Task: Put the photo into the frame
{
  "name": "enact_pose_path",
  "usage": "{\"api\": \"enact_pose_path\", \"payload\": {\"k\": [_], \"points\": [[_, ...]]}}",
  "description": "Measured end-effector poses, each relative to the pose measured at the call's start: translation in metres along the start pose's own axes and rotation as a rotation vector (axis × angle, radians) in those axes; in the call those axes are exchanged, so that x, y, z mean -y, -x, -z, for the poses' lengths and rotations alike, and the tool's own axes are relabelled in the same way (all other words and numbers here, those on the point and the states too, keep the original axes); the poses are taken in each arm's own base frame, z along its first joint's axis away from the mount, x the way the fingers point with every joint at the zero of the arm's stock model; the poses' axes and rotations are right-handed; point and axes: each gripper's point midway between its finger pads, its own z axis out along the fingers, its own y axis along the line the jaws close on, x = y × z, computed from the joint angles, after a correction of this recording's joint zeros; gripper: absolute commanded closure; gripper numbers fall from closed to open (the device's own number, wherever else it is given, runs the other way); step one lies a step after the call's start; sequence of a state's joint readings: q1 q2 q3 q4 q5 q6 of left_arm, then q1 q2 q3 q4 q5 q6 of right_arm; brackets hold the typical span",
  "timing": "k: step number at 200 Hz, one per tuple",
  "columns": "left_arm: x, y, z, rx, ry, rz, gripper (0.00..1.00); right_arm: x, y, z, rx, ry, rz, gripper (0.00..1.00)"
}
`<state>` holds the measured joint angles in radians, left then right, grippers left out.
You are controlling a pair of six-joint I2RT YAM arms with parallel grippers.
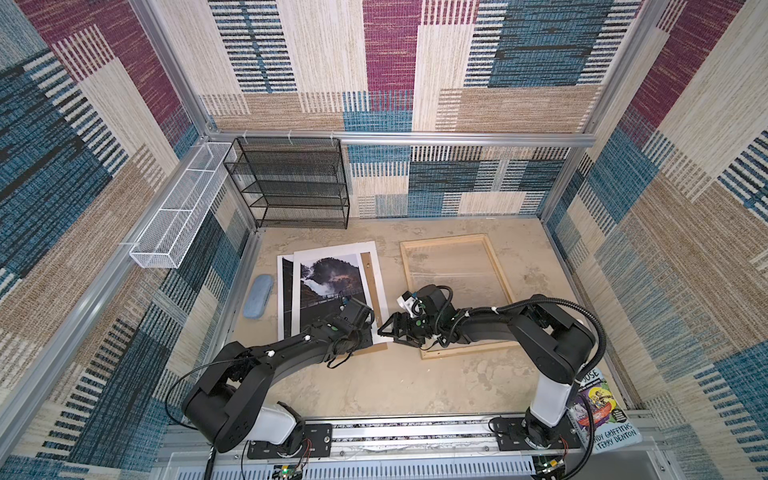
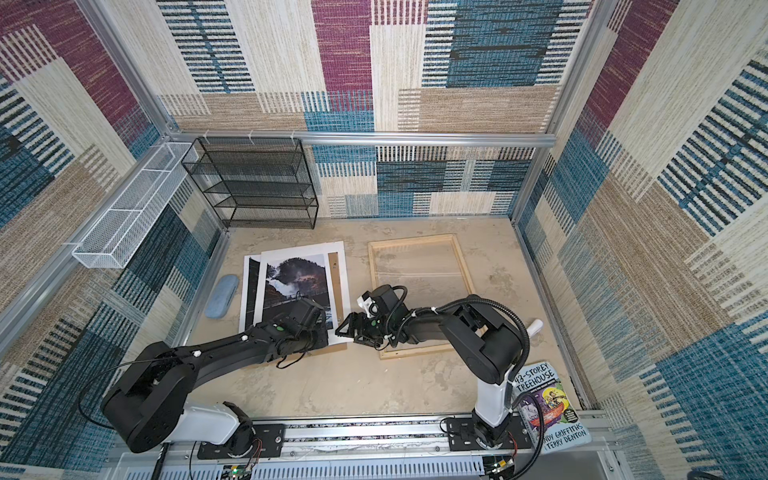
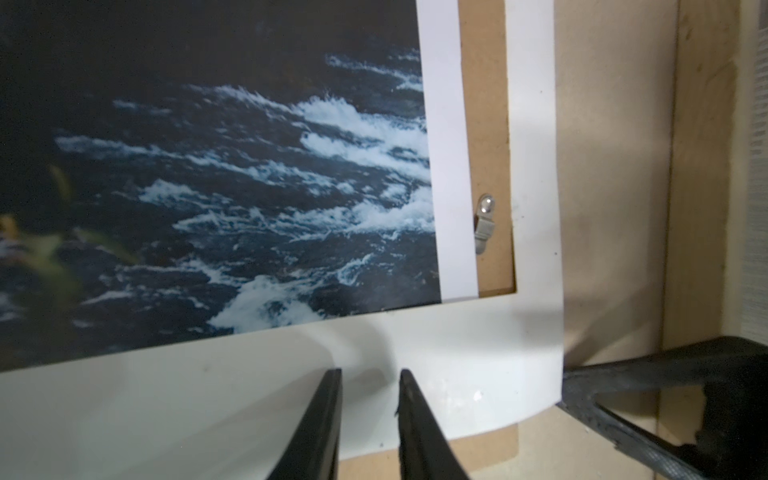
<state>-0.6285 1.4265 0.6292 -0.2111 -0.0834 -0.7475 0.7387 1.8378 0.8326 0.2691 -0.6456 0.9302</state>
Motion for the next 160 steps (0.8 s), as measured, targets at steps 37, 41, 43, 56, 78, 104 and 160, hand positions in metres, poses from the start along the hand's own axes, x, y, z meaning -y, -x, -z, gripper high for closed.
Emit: {"api": "enact_pose_path", "payload": {"k": [37, 41, 43, 56, 78, 104, 160], "points": [[0.000, 0.000, 0.000, 0.000, 0.001, 0.000, 0.72, -0.001, 0.000, 0.001, 0.003, 0.028, 0.007, 0.18], [0.000, 0.000, 0.000, -0.001, 0.002, 0.000, 0.72, -0.001, 0.000, 0.001, 0.004, 0.029, 0.008, 0.18], [0.000, 0.000, 0.000, -0.001, 0.002, 0.000, 0.72, -0.001, 0.000, 0.001, 0.005, 0.030, 0.008, 0.18], [0.000, 0.000, 0.000, -0.001, 0.002, 0.000, 0.73, -0.002, 0.000, 0.002, 0.006, 0.031, 0.008, 0.19], [0.000, 0.000, 0.000, -0.001, 0.002, 0.000, 0.72, -0.003, 0.003, 0.004, 0.014, 0.033, 0.010, 0.19], [0.000, 0.000, -0.001, -0.005, 0.005, -0.001, 0.73, -0.010, 0.006, 0.007, 0.028, 0.052, 0.028, 0.19], [0.000, 0.000, -0.001, -0.008, 0.008, -0.002, 0.73, -0.015, 0.008, 0.008, 0.033, 0.059, 0.046, 0.20]]}}
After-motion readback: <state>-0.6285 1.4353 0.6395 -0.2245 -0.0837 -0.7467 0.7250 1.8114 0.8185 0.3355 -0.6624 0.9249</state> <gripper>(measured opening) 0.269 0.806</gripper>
